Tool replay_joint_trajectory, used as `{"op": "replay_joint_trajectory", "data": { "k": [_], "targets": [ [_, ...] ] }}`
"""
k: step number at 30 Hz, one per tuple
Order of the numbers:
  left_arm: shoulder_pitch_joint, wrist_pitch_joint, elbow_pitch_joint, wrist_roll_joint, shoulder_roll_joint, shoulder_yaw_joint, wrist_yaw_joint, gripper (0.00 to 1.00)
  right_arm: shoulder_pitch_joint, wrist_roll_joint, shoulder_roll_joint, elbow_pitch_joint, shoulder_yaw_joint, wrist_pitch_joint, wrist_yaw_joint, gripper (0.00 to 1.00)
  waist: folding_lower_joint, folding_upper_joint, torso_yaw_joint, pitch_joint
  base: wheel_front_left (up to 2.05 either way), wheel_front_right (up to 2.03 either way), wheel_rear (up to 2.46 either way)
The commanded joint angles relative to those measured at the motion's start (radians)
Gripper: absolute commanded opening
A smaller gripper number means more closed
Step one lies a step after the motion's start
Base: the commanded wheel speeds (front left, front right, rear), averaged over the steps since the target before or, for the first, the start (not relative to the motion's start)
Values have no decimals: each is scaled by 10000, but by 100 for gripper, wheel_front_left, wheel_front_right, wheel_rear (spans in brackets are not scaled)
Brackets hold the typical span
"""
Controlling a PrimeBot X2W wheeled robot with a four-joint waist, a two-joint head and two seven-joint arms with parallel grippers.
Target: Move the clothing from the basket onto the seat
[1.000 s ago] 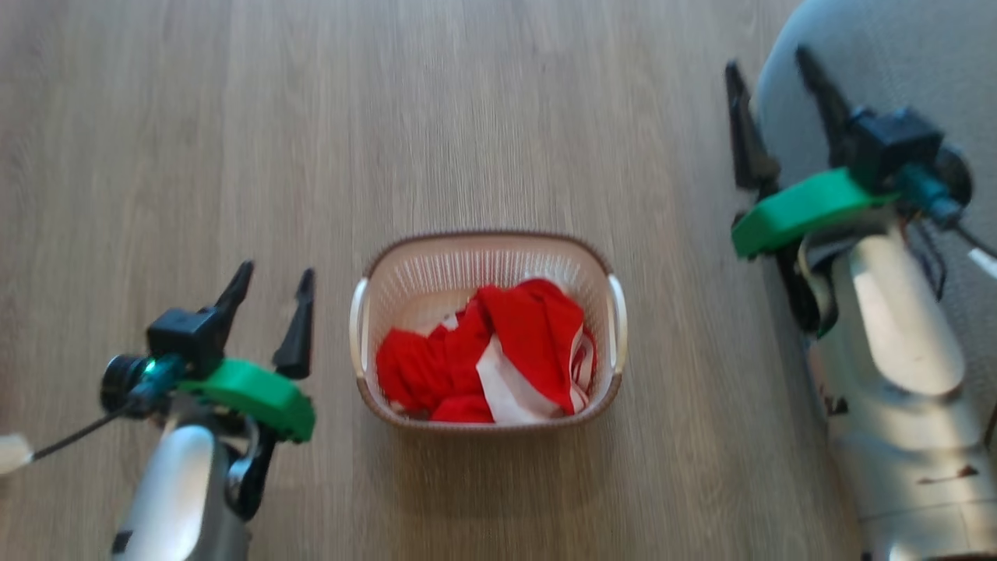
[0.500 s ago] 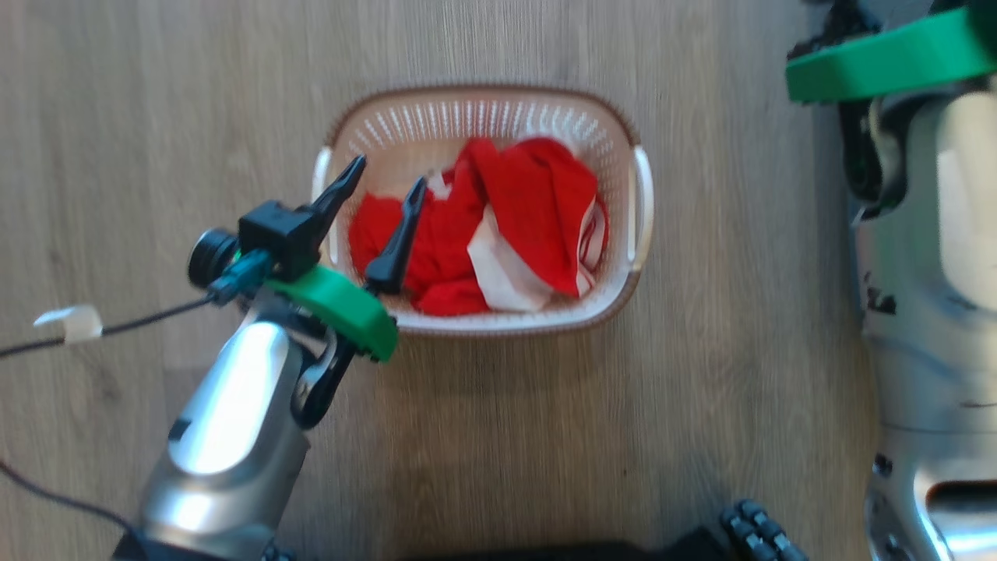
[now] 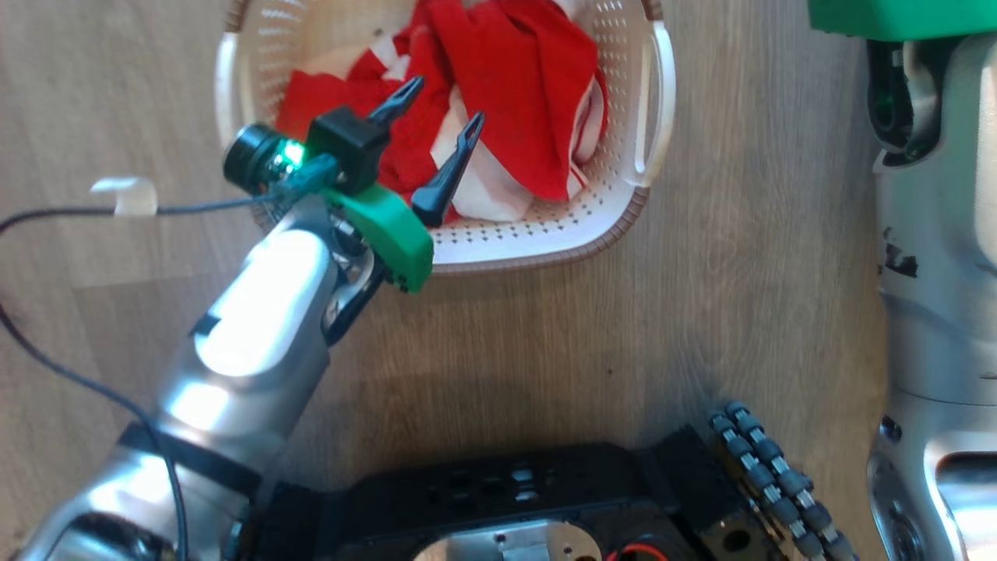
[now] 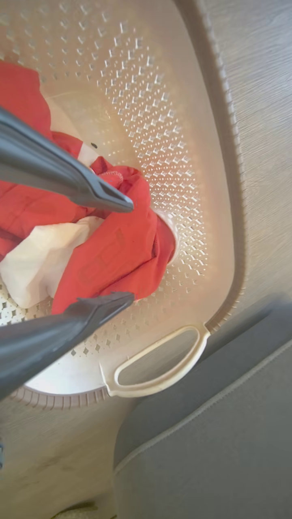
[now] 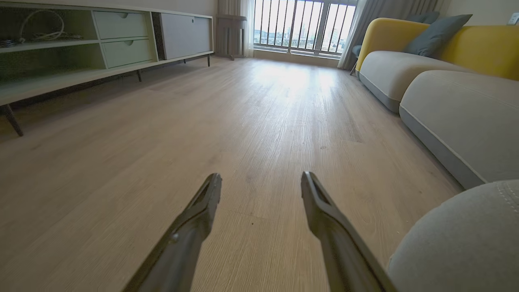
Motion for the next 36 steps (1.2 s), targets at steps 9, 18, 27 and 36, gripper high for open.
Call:
{"op": "replay_joint_trajectory", "data": {
  "k": [9, 18, 27, 36],
  "targets": [
    [-1302, -93, 2286, 377, -132, -362, -12, 100, 488, 407, 156, -597, -4, -63, -2, 100, -3, 1, -776, 762, 0, 0, 0],
    [-2137, -82, 4640, 422, -596, -360, 167, 100, 897, 775, 156, -747, -51, -63, -2, 100, -3, 1, -1137, 837, 0, 0, 0],
    [-2801, 185, 6047, 171, -826, -580, 283, 100, 1380, 1233, 156, -843, -113, -63, -2, 100, -3, 1, -1528, 938, 0, 0, 0],
    [-2764, 527, 5861, -340, -857, -1259, 20, 38, 1650, 1534, 156, -891, -96, -63, -2, 100, -3, 1, -1760, 915, 0, 0, 0]
  ]
}}
